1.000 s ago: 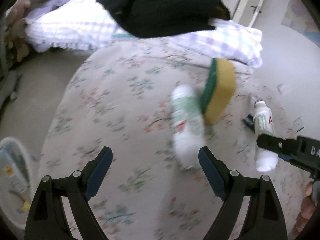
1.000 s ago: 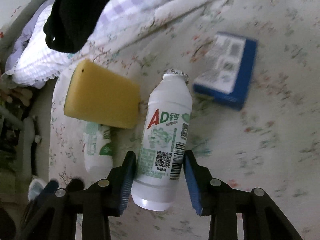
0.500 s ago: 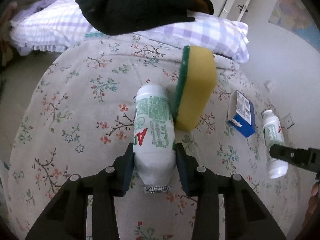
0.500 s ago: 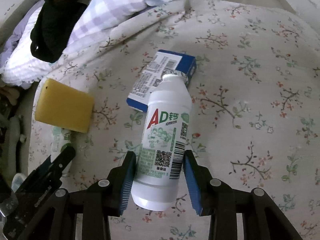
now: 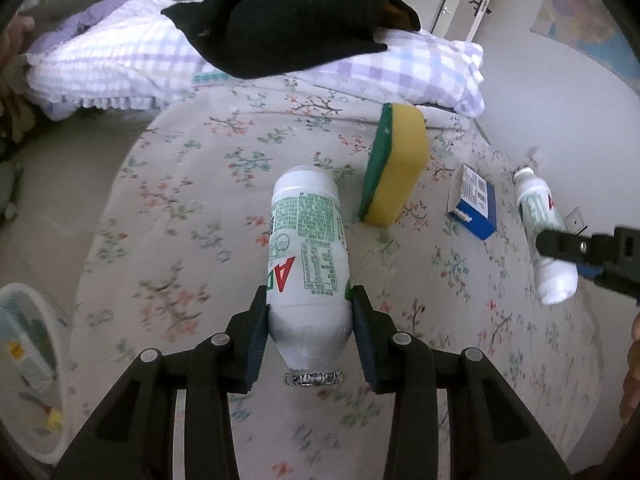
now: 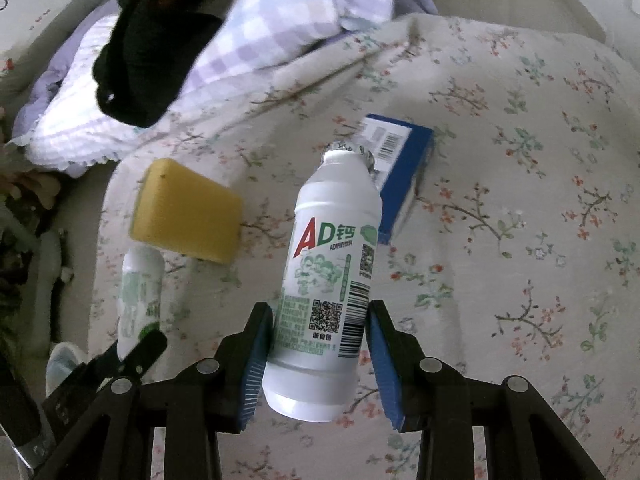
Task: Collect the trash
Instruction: 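Carry both bottles to the wastebasket and open both tools to drop them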
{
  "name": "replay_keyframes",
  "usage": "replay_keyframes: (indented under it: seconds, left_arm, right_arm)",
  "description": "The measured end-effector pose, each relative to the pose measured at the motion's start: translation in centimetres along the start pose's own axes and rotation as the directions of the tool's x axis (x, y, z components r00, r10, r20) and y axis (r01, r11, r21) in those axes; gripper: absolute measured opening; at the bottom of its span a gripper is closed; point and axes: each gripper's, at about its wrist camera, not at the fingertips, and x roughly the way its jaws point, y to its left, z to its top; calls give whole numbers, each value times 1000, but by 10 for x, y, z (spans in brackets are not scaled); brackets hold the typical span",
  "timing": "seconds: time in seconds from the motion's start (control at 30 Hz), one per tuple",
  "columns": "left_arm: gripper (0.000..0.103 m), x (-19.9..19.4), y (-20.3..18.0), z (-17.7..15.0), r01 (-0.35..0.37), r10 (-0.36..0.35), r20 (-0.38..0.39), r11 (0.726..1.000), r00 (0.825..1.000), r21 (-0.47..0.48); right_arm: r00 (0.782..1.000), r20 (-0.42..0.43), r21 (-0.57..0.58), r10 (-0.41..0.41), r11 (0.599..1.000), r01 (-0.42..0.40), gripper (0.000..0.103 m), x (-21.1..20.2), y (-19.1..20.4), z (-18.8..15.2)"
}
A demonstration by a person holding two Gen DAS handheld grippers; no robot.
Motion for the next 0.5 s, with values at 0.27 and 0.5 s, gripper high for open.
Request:
replay_keyframes:
  seconds: [0.27, 0.5]
  left_arm:
    - [41, -39, 29, -14, -39, 39, 13, 999, 999, -2]
    - [41, -71, 62, -24, -67, 69, 29, 997, 997, -44]
  right_arm:
    - [999, 12, -47, 37, 998, -36, 42, -10, 32, -10]
    - [998, 7, -102, 67, 993, -66, 42, -10, 69, -23]
